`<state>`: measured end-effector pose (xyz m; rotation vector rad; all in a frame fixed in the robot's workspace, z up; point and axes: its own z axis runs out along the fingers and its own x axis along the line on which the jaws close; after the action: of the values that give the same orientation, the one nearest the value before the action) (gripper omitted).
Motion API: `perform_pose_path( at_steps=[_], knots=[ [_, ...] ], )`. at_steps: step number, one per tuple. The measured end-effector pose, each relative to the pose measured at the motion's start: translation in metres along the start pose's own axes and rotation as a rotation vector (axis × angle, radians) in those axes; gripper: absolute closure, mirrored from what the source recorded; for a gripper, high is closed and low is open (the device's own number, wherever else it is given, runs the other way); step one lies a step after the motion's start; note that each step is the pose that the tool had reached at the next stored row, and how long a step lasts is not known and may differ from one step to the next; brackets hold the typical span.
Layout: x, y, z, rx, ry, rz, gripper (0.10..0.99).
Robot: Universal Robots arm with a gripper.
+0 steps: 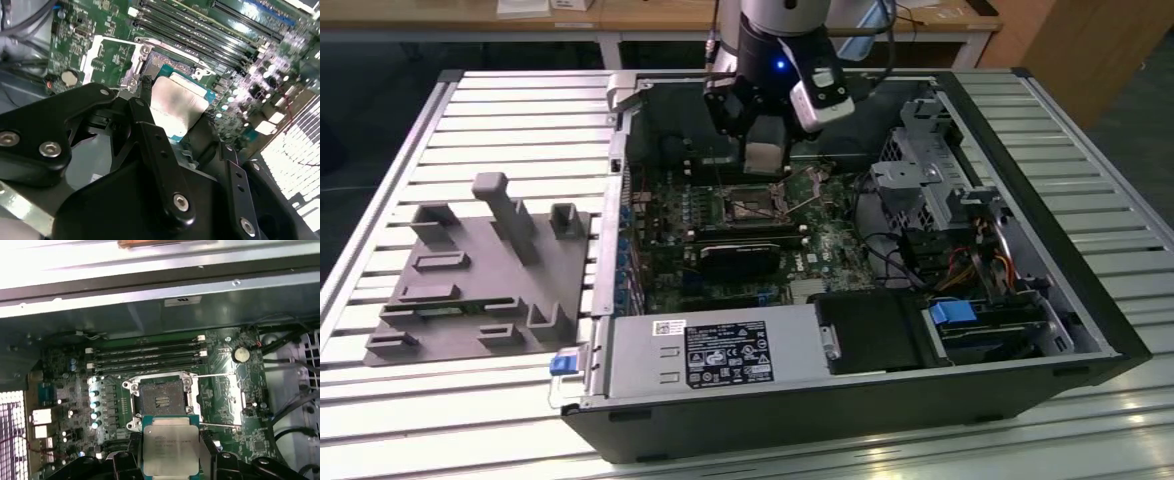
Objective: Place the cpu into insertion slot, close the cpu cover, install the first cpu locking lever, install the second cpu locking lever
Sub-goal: 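Place the cpu into insertion slot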
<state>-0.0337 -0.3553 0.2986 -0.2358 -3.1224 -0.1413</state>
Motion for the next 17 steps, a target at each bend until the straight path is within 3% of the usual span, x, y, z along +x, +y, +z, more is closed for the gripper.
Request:
perform_pose_path(
  at_steps=[17],
  knots=[
    [0.0000, -0.0003, 0.0029, -0.004, -0.0277, 0.308, 0.549]
  ],
)
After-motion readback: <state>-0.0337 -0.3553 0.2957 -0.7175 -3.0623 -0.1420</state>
